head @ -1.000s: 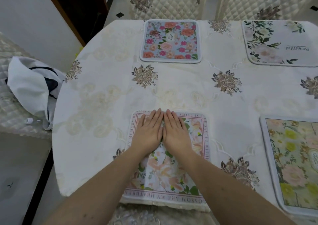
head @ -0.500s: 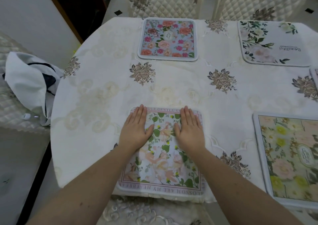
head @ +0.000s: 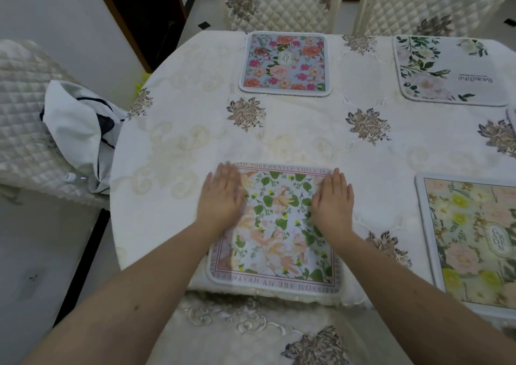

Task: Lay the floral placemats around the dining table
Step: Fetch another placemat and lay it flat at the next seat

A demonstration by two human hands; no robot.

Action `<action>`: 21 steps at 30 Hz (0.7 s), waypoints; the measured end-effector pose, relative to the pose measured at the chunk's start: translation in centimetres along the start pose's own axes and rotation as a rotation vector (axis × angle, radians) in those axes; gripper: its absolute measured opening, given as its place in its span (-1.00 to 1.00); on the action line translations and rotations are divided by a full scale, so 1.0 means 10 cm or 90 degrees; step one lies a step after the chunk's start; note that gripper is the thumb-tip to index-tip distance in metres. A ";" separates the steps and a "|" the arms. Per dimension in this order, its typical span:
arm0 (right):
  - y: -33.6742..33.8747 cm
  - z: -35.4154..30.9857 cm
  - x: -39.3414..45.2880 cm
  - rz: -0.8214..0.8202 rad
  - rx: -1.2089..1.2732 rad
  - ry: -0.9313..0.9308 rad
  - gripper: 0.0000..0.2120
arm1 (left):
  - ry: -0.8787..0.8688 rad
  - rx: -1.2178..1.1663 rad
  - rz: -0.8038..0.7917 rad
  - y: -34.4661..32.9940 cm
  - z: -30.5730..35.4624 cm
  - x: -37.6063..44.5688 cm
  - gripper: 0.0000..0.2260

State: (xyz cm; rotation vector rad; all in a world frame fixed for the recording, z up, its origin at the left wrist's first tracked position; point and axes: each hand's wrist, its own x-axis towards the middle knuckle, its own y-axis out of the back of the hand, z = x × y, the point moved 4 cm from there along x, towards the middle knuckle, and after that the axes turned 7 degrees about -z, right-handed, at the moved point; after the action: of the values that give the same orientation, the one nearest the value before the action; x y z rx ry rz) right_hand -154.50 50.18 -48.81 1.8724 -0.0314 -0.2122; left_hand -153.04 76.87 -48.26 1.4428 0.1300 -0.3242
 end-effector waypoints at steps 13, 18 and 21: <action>-0.49 -0.70 -0.46 -0.082 -0.106 0.197 -0.45 | -0.102 -0.008 -0.021 -0.49 0.64 -0.22 -0.46; -0.51 -0.60 -0.43 -0.093 -0.083 0.178 -0.46 | -0.103 -0.023 -0.021 -0.51 0.57 -0.25 -0.48; -0.47 -0.49 -0.42 -0.086 -0.072 0.156 -0.45 | -0.128 -0.023 -0.002 -0.46 0.44 -0.32 -0.45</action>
State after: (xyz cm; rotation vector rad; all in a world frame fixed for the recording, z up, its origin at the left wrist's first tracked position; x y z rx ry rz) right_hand -158.25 56.75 -51.26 1.7765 0.2713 -0.0738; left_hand -157.92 72.55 -51.11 1.3670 -0.0248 -0.4643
